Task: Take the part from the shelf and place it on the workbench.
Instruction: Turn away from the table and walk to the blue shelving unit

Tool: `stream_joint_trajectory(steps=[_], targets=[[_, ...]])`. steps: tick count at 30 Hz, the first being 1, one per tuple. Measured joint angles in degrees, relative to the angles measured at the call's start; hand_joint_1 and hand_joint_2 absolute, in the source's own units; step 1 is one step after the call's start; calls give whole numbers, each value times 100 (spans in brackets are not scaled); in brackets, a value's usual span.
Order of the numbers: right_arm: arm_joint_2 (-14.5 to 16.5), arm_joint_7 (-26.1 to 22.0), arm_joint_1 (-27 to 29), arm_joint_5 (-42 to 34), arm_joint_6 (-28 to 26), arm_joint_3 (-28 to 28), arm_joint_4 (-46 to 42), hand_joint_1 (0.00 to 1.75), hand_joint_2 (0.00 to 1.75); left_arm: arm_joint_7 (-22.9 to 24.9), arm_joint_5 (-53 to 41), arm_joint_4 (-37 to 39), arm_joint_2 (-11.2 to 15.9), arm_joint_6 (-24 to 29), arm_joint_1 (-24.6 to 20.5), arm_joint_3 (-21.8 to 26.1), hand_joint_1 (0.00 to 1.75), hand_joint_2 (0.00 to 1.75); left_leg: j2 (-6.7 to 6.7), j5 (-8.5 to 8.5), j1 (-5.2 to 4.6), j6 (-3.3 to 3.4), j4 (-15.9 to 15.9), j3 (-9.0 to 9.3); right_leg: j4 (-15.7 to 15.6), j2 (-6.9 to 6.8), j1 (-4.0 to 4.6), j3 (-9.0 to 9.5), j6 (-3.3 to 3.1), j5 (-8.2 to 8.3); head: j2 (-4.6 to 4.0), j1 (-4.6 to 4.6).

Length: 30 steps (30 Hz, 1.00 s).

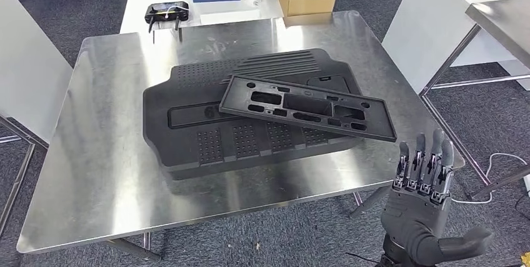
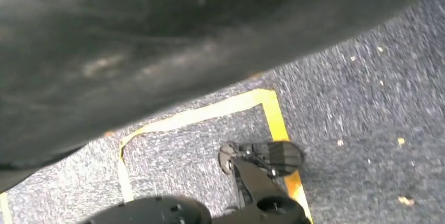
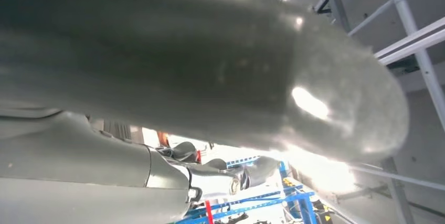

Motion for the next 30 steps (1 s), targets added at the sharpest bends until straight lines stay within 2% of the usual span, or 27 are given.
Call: stream_joint_trajectory(steps=[2,5,6,7,8,9,11,12,14,16,17,18,20,21,22,23,25,26,27,28,30], targets=[[1,0,8,-1,-5,-2,0,0,0,1,-2,-1,-1,1,0,0,0,0,7,36,6,85,-21,-16,263,-4,-4,-137,-2,-161,0,7],[1,0,13,-2,-10,-10,2,0,0,1,-18,-2,4,3,-2,1,0,0,15,70,-8,161,-22,-72,1369,-6,2,-666,-72,-647,0,19],[1,0,15,-3,-10,-16,3,0,0,1,-28,-2,3,3,-2,2,0,0,17,80,-17,174,-21,-89,1623,-6,5,-784,-67,-724,0,18],[1,0,17,-3,-11,-23,4,0,0,1,-37,-2,2,3,-1,2,0,0,18,88,-26,181,-21,-100,1664,-6,8,-794,-45,-714,0,19],[0,0,18,-3,-11,-31,4,0,0,1,-45,-2,0,2,0,2,0,0,16,97,-31,182,-20,-105,1465,-6,14,-681,-12,-624,0,19],[-1,0,18,-3,-11,-37,4,0,0,0,-48,-2,-4,2,1,2,0,0,13,106,-34,178,-20,-106,1074,-7,25,-462,14,-486,0,20],[-1,1,13,-3,-11,-43,3,0,0,-3,-52,-2,-13,3,0,1,0,0,7,123,-55,148,-15,-107,267,-5,63,-42,9,-239,0,17],[-1,2,11,-3,-11,-44,3,0,0,-8,-53,-2,-16,3,0,0,0,0,6,133,-65,125,-12,-107,46,-5,82,67,-14,-167,0,14],[-4,4,13,-3,-11,-51,4,0,0,-15,-56,-2,-19,3,-1,0,0,0,9,158,-70,67,-22,-103,-24,-5,110,84,-65,-100,0,10],[-8,6,13,-3,-11,-62,4,0,0,-17,-60,-2,-18,5,0,0,0,0,16,125,-49,0,16,-123,-54,-12,64,105,-130,-45,0,10],[-7,8,13,-3,-11,-66,4,0,0,-17,-63,-2,-18,6,1,0,0,0,19,10,-41,-29,139,-170,-70,-19,35,111,-172,-10,0,3],[-7,13,14,-3,-11,-69,4,0,0,-16,-66,-2,-17,7,1,0,0,0,23,-175,-30,-55,375,-259,-82,-28,6,113,-203,19,-1,-2],[-6,27,19,-7,-11,-75,7,0,0,-14,-75,-2,-19,8,3,0,0,0,26,-619,-9,-105,1094,-515,-74,-45,6,74,-235,50,-1,-9],[-6,35,22,-11,-11,-79,11,0,0,-11,-82,-1,-20,8,4,0,0,0,27,-747,5,-130,1390,-609,-69,-49,4,55,-231,58,-1,-8],[-6,41,27,-17,-11,-84,16,0,0,-10,-89,-1,-20,9,5,0,0,0,30,-771,22,-153,1518,-623,-60,-52,-1,38,-227,67,0,-9],[-6,46,32,-25,-11,-89,22,0,0,-9,-95,-1,-18,10,5,0,0,0,32,-689,43,-173,1423,-529,-45,-51,-12,24,-220,72,0,-9],[-6,50,39,-34,-11,-93,30,0,0,-8,-96,-1,-9,14,3,0,0,0,33,-397,92,-218,745,-111,8,-47,-37,-1,-187,66,0,-10],[-6,52,39,-38,-12,-94,32,0,0,-9,-96,1,-12,15,1,0,0,0,19,-297,98,-222,412,70,54,-43,-30,-26,-154,55,0,-15],[-6,55,39,-39,-13,-95,32,0,0,-10,-98,3,-16,15,-2,0,0,0,5,-246,96,-208,197,173,86,-39,-21,-56,-109,53,0,-14],[-6,58,40,-40,-15,-95,32,0,0,-11,-101,5,-23,17,-5,0,0,0,-11,-242,81,-179,111,194,101,-34,-8,-84,-56,61,0,-14],[-6,63,44,-50,-26,-97,33,0,0,-11,-104,7,-27,25,-6,1,0,0,-23,-198,46,-77,117,132,86,-26,-6,-123,33,104,0,-10]])
